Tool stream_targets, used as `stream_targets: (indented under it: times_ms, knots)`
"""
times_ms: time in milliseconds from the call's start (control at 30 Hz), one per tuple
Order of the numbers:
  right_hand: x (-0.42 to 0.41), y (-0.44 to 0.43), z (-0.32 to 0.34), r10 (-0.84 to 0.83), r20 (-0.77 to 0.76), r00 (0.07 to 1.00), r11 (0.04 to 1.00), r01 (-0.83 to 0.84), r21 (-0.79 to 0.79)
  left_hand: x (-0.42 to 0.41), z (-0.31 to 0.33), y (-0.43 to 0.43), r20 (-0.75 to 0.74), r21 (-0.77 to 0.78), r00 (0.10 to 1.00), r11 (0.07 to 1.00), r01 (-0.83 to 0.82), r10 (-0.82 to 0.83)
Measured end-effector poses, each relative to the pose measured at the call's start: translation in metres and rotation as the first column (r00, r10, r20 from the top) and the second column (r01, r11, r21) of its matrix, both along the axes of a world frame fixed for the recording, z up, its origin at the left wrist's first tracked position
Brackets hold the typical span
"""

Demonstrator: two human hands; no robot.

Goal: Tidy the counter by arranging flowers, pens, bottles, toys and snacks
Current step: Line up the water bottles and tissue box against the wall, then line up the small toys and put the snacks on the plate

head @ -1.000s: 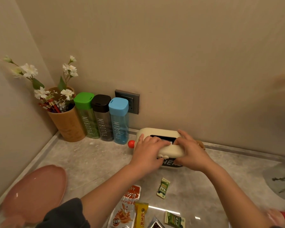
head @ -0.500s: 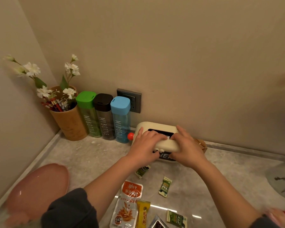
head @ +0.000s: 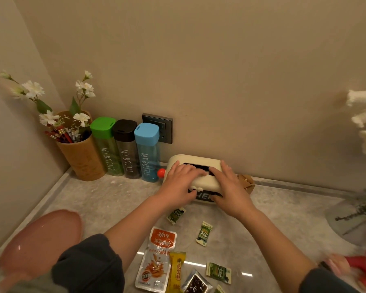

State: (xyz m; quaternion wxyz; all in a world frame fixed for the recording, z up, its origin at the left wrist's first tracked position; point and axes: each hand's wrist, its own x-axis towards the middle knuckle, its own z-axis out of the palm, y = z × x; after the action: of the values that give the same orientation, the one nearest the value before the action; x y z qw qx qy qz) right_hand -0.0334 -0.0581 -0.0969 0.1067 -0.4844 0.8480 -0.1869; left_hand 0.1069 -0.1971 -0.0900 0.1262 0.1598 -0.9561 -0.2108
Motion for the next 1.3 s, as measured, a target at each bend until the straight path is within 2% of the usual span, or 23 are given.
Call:
stream_targets:
  times_ms: [100,200,300,367,667,1033,1167,1300]
  knots:
    - [0.010,0.014,-0.005,-0.052,0.046,0.998,0.995,0.055,-0.078,0.002,0.003,0.006,-0.012,-0.005,0.999,0.999,-0.037,0.037]
    - [0.019,0.028,-0.009,-0.097,0.101,0.990,0.974,0.116,-0.195,0.009,0.005,0.016,-0.094,-0.008,0.990,0.995,-0.104,0.103]
    - [0.027,0.042,-0.011,-0.124,0.163,0.979,0.935,0.171,-0.311,0.020,0.006,0.029,-0.189,0.093,0.964,0.981,-0.170,0.185]
    - [0.032,0.051,-0.011,-0.135,0.194,0.972,0.913,0.198,-0.357,0.027,0.005,0.040,-0.200,0.174,0.958,0.970,-0.172,0.205]
    - [0.042,0.115,-0.004,-0.220,0.241,0.945,0.886,0.298,-0.357,0.025,-0.007,0.096,-0.178,0.440,0.973,0.896,-0.058,0.150]
    - [0.024,0.229,-0.003,-0.363,0.261,0.894,0.836,0.436,-0.332,-0.020,-0.026,0.206,-0.136,0.515,0.990,0.853,0.086,-0.018]
    - [0.010,0.264,0.000,-0.405,0.271,0.873,0.777,0.485,-0.402,-0.045,-0.027,0.244,-0.138,0.536,0.986,0.830,0.153,-0.092]
    - [-0.007,0.297,0.005,-0.535,0.211,0.818,0.688,0.567,-0.453,-0.073,-0.021,0.274,-0.163,0.542,0.976,0.814,0.209,-0.142]
